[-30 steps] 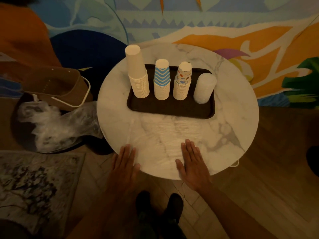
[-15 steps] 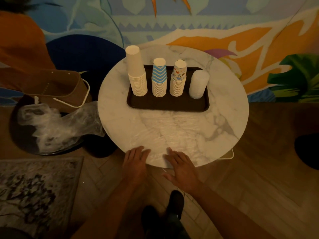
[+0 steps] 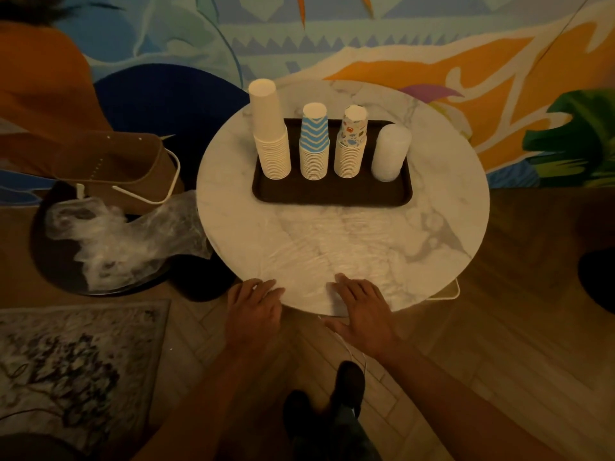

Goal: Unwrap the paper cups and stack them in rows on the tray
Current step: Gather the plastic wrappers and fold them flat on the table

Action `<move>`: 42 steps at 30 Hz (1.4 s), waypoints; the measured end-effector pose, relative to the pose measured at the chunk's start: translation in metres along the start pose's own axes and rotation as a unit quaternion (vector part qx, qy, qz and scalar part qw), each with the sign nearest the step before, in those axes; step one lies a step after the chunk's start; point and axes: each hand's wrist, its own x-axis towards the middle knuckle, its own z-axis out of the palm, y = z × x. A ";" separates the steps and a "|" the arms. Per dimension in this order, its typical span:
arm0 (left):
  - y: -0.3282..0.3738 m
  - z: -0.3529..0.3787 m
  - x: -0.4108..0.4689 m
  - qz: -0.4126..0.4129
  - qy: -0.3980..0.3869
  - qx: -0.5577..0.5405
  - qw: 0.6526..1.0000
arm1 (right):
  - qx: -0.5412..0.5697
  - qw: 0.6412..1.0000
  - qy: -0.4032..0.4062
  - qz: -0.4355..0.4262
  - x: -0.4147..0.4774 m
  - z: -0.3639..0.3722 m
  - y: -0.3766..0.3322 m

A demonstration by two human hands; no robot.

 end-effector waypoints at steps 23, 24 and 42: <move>-0.028 0.000 0.037 -0.256 -0.134 -0.104 0.952 | 0.048 0.997 -0.016 0.060 0.049 -0.031 0.026; -0.029 0.000 0.039 -0.260 -0.131 -0.099 0.951 | 0.058 0.995 -0.032 0.079 0.048 -0.034 0.035; -0.043 0.013 0.063 -0.182 -0.149 0.007 0.972 | 0.350 0.873 -0.026 0.339 0.021 -0.062 0.089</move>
